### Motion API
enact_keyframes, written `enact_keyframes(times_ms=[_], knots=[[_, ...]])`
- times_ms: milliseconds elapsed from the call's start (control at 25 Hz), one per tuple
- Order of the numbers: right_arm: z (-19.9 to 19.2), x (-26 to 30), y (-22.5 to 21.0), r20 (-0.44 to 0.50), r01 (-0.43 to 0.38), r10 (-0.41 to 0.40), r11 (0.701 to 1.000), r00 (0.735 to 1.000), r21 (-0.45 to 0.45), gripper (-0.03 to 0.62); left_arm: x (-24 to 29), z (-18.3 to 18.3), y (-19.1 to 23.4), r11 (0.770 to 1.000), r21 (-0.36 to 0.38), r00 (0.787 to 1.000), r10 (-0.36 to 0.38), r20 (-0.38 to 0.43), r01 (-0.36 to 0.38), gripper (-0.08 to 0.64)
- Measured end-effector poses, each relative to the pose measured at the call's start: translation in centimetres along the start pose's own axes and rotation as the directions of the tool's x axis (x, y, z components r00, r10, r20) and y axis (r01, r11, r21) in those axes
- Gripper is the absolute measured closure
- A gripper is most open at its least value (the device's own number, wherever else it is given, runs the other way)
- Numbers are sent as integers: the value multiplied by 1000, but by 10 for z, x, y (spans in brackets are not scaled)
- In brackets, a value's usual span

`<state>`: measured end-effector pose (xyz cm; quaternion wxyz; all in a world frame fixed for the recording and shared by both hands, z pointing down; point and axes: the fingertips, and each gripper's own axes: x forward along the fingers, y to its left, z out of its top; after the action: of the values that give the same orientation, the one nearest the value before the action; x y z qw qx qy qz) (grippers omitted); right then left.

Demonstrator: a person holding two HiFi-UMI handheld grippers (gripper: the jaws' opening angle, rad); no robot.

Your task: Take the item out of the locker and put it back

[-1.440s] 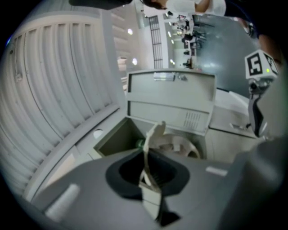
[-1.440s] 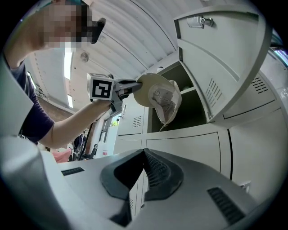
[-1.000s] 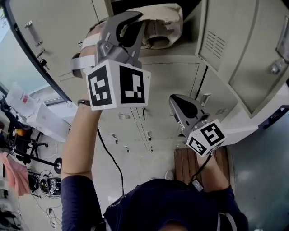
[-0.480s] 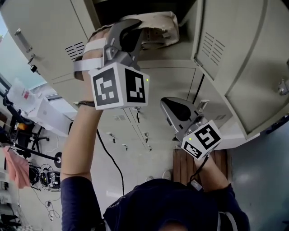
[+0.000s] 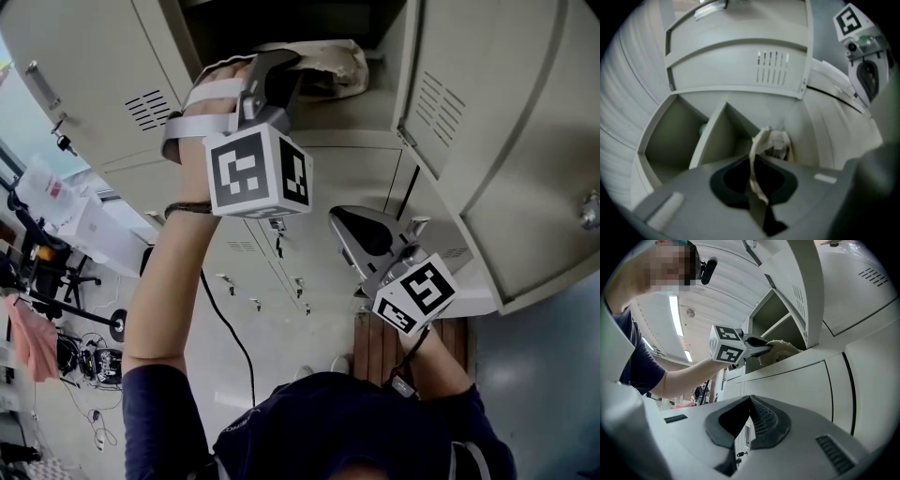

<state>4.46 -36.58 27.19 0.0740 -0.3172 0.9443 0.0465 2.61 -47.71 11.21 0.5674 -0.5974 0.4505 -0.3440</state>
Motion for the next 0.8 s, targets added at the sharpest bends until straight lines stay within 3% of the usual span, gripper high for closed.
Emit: enact_keyframes(times_ms=[480,800], knots=[[-6,3,-3,-13,-4,4,1000,1000,7,588,17,-5,-25,994,-31,995,-104,-5,104,533],[-10,1,-5,-18,9,-9,1000,1000,13,588,24,-5,-42,975,-92,979,-201,12,201,502]])
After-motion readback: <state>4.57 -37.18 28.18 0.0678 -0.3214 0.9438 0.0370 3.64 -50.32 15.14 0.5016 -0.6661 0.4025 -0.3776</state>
